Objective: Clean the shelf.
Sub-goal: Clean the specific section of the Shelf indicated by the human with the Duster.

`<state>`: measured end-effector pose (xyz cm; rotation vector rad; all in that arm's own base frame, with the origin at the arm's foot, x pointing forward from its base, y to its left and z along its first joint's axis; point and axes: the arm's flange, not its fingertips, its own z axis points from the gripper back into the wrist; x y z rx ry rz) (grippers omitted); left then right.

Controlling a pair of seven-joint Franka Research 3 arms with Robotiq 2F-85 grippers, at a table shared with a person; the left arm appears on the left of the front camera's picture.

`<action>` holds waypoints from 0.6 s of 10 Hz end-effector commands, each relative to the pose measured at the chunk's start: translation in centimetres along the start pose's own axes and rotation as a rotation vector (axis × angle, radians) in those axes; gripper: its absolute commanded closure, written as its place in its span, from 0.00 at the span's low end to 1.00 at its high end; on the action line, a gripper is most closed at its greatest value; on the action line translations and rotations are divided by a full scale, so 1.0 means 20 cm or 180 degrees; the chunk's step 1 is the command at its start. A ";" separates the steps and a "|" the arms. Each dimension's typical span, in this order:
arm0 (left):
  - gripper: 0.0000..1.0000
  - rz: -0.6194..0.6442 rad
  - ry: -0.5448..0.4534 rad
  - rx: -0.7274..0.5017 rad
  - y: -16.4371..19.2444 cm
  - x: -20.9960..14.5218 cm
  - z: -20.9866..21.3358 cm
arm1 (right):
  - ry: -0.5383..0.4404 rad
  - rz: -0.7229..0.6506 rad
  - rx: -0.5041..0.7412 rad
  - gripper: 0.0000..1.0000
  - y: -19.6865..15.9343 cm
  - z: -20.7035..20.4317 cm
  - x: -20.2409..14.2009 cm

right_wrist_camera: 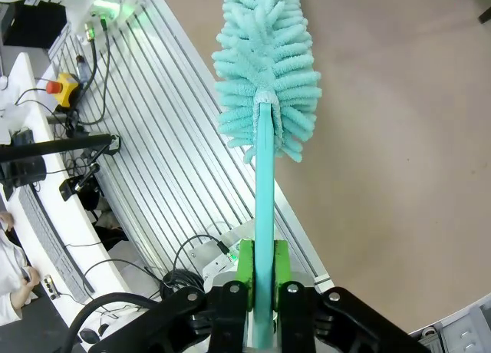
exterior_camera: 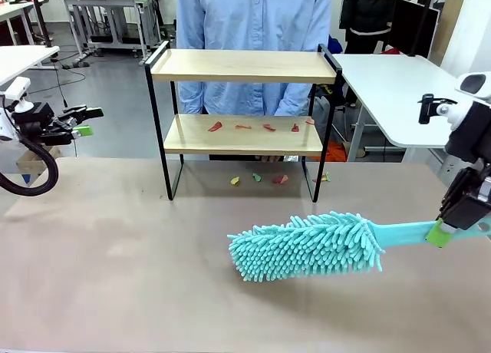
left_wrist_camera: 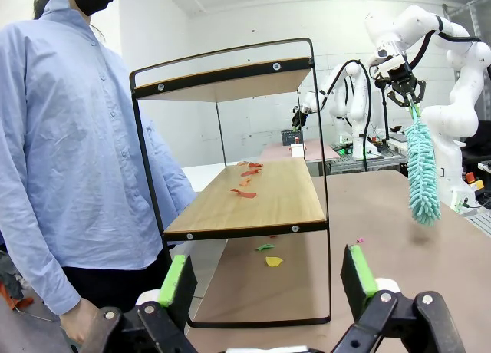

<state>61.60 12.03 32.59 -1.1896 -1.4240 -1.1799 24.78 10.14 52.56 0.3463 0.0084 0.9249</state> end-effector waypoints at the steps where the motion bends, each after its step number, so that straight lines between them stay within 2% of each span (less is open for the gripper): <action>1: 0.00 -0.0049 0.0035 -0.0027 -0.01 0.01 -0.01 | -0.0042 -0.0011 -0.0016 0.87 0.00 0.01 0.02; 6: 0.00 -0.0049 0.0035 -0.0027 -0.01 0.01 -0.01 | -0.0042 -0.0011 -0.0016 0.87 0.00 0.01 0.02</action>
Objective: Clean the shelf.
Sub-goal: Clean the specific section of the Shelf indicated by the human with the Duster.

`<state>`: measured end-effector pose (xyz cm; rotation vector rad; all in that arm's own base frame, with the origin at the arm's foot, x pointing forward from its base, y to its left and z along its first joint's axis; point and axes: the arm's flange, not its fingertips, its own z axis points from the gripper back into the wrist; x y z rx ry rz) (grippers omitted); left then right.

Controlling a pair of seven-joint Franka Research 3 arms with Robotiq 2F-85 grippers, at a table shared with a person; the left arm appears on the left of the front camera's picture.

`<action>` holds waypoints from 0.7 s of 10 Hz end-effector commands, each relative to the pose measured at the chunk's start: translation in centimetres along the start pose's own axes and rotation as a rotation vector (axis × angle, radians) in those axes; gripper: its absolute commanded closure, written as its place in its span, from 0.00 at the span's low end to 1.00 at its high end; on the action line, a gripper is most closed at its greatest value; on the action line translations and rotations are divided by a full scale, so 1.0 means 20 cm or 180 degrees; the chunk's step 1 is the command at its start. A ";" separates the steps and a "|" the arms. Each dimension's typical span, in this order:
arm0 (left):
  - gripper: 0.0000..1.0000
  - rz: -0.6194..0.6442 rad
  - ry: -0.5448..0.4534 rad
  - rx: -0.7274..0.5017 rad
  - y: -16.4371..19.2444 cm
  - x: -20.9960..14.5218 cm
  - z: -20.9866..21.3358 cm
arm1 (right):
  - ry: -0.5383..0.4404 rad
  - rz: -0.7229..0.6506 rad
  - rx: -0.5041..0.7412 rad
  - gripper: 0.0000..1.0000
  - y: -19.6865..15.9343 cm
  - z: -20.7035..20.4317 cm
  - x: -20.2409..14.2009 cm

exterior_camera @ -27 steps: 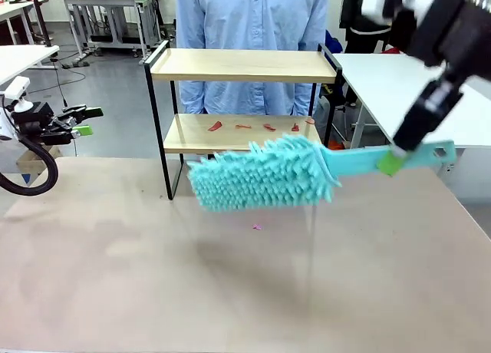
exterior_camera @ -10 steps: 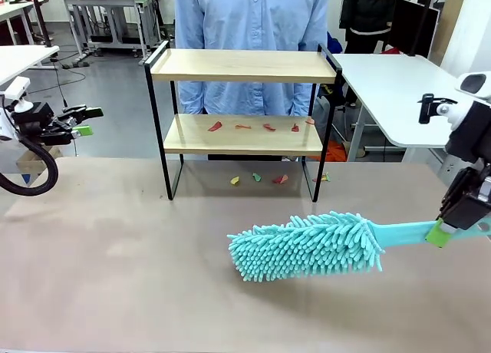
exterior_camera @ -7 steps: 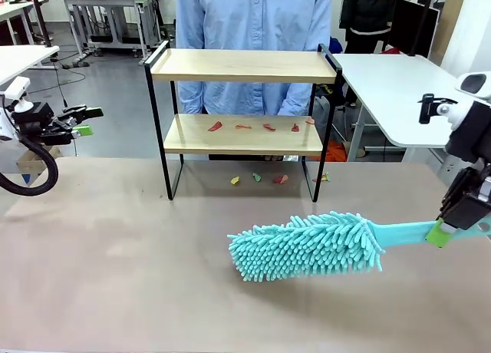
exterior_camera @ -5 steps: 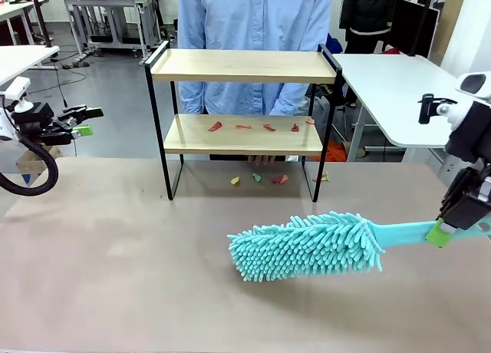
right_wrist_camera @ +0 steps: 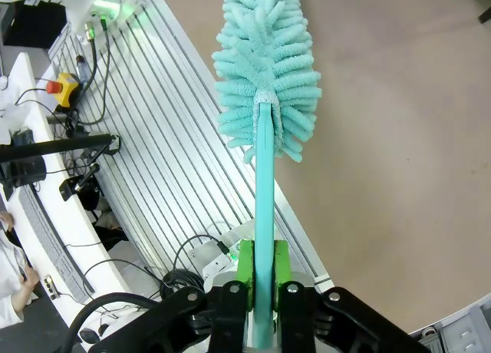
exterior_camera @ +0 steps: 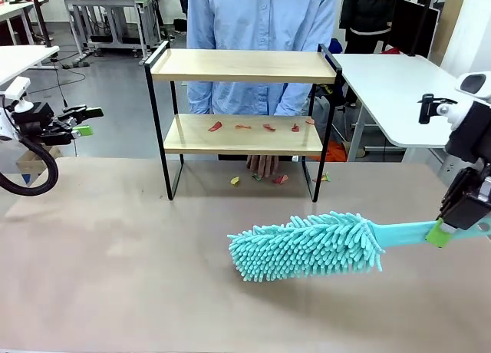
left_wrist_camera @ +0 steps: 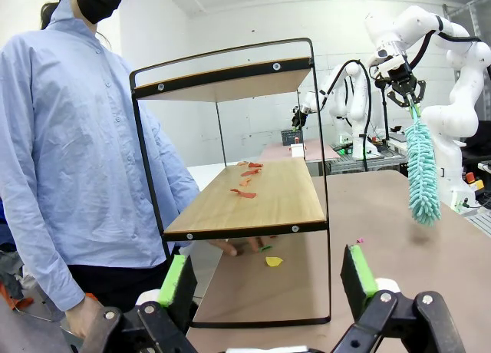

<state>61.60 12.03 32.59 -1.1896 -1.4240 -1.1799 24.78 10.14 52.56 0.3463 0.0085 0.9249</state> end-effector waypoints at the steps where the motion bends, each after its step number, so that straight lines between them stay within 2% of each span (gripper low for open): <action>1: 0.00 -0.0049 0.0035 -0.0027 -0.01 0.01 -0.01 | -0.0042 -0.0011 -0.0016 0.87 0.00 0.01 0.02; 7: 0.00 -0.0049 0.0035 -0.0027 -0.01 0.01 -0.01 | -0.0042 -0.0011 -0.0016 0.87 0.00 0.01 0.02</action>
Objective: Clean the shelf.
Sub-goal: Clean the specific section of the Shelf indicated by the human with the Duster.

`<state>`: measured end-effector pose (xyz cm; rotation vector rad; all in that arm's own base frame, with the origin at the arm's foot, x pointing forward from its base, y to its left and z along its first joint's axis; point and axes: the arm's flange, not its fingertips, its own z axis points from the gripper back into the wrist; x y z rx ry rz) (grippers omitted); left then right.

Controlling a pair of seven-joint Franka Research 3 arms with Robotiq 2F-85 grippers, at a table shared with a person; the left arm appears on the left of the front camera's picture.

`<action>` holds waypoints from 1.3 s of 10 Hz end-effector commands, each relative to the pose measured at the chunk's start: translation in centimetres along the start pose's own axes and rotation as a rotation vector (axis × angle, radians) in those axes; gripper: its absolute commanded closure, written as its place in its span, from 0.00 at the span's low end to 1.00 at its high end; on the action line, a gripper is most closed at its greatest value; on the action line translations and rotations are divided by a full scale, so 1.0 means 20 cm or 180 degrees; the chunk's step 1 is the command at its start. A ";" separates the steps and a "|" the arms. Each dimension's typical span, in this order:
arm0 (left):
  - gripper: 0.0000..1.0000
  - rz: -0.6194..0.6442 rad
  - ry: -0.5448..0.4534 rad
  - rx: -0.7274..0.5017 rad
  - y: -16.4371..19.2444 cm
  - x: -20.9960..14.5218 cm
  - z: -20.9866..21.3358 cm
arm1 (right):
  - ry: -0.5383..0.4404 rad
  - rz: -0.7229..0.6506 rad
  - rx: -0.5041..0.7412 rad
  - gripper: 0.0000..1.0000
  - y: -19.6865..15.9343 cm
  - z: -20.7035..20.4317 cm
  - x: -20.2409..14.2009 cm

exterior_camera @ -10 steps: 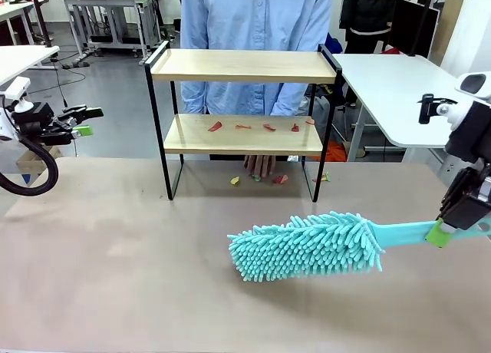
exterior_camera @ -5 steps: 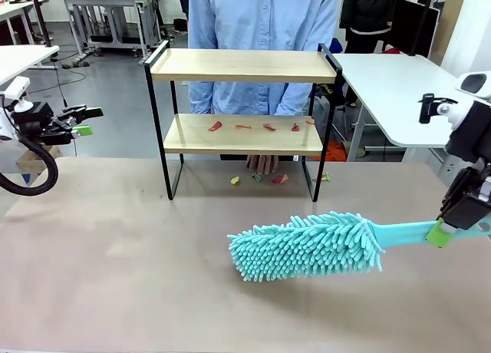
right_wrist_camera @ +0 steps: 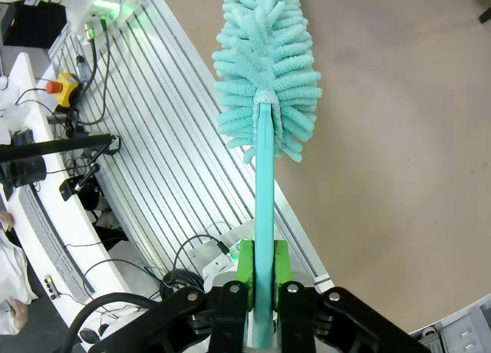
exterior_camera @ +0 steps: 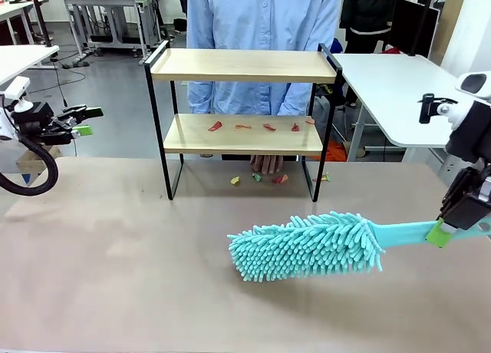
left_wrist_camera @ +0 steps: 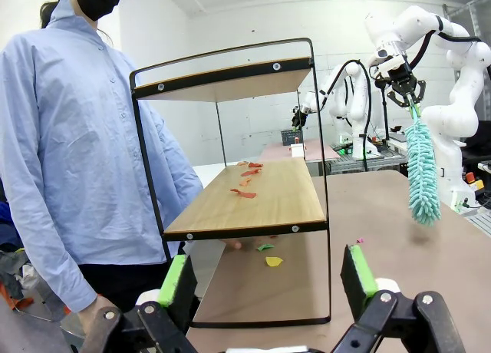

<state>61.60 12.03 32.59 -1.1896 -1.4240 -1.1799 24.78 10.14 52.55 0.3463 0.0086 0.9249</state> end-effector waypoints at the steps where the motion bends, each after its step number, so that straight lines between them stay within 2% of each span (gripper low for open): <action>1: 0.00 -0.0049 0.0035 -0.0027 -0.01 0.01 -0.01 | -0.0043 -0.0011 -0.0017 0.87 0.00 0.01 0.02; 13: 0.00 -0.0049 0.0035 -0.0027 -0.01 0.01 -0.01 | -0.0043 -0.0011 -0.0017 0.87 0.00 0.01 0.02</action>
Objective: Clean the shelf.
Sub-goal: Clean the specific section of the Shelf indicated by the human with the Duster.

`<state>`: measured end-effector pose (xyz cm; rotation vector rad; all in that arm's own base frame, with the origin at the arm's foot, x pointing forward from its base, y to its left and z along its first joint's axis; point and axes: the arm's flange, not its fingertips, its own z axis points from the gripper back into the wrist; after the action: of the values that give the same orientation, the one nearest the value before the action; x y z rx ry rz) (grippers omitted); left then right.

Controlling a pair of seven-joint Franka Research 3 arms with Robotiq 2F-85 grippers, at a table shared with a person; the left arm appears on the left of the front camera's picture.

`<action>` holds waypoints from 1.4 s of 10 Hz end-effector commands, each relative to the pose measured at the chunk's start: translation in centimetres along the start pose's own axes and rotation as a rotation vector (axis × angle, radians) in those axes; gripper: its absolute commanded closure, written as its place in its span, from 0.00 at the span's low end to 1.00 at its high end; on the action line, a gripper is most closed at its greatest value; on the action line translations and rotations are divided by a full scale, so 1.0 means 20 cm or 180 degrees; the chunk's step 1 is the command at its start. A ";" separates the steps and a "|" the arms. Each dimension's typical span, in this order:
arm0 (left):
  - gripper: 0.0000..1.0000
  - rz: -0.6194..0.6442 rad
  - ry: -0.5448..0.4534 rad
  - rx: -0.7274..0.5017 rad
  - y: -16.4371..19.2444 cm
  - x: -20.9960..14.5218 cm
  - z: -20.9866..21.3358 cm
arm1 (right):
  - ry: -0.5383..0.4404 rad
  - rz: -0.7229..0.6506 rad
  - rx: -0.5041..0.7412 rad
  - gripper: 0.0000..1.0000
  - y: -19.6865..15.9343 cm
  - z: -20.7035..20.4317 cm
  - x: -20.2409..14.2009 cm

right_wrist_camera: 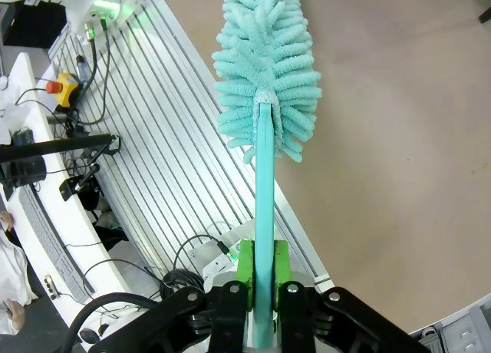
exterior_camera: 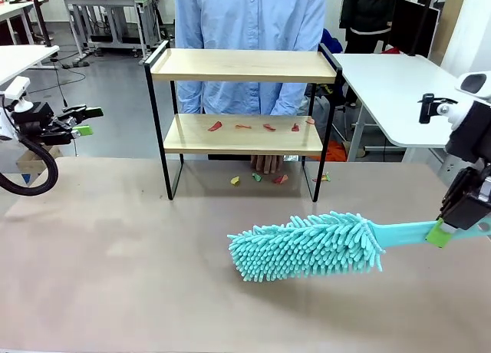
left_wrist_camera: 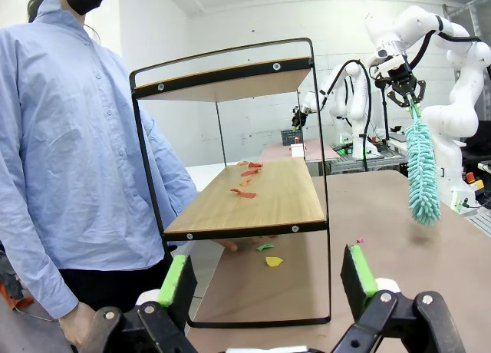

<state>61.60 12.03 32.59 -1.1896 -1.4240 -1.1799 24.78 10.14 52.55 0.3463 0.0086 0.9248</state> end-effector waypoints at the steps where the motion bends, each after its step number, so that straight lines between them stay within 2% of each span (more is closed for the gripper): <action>1: 0.00 -0.0049 0.0035 -0.0027 -0.01 0.01 -0.01 | -0.0043 -0.0011 -0.0017 0.87 0.00 0.01 0.02; 3: 0.00 -0.0049 0.0035 -0.0027 -0.01 0.01 -0.01 | 0.0000 0.0000 0.0000 0.87 0.00 0.00 0.00; 5: 0.00 -0.0049 0.0035 -0.0027 -0.01 0.01 -0.01 | -0.0285 -0.0301 -0.0264 0.87 0.09 -0.05 0.12; 7: 0.00 -0.0049 0.0035 -0.0027 -0.01 0.01 -0.01 | -0.0806 -0.0887 -0.0536 0.87 0.26 -0.14 0.31; 8: 0.00 -0.0049 0.0035 -0.0027 -0.01 0.01 -0.01 | -0.0917 -0.1123 -0.0593 0.87 0.32 -0.22 0.41; 10: 0.00 -0.0049 0.0035 -0.0027 -0.01 0.01 -0.01 | -0.1187 -0.1612 -0.0587 0.87 0.39 -0.39 0.62; 12: 0.00 -0.0049 0.0035 -0.0027 -0.01 0.01 -0.01 | -0.1170 -0.1748 -0.0545 0.87 0.43 -0.58 0.79; 13: 0.00 -0.0049 0.0035 -0.0027 -0.01 0.01 -0.01 | -0.1307 -0.1865 -0.0518 0.87 0.42 -0.62 0.85; 14: 0.00 -0.0049 0.0035 -0.0027 -0.01 0.01 -0.01 | -0.1538 -0.2040 -0.0251 0.87 0.39 -0.60 0.87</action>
<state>61.60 12.04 32.58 -1.1896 -1.4239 -1.1799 26.07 31.06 45.31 0.3512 -0.3073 0.2574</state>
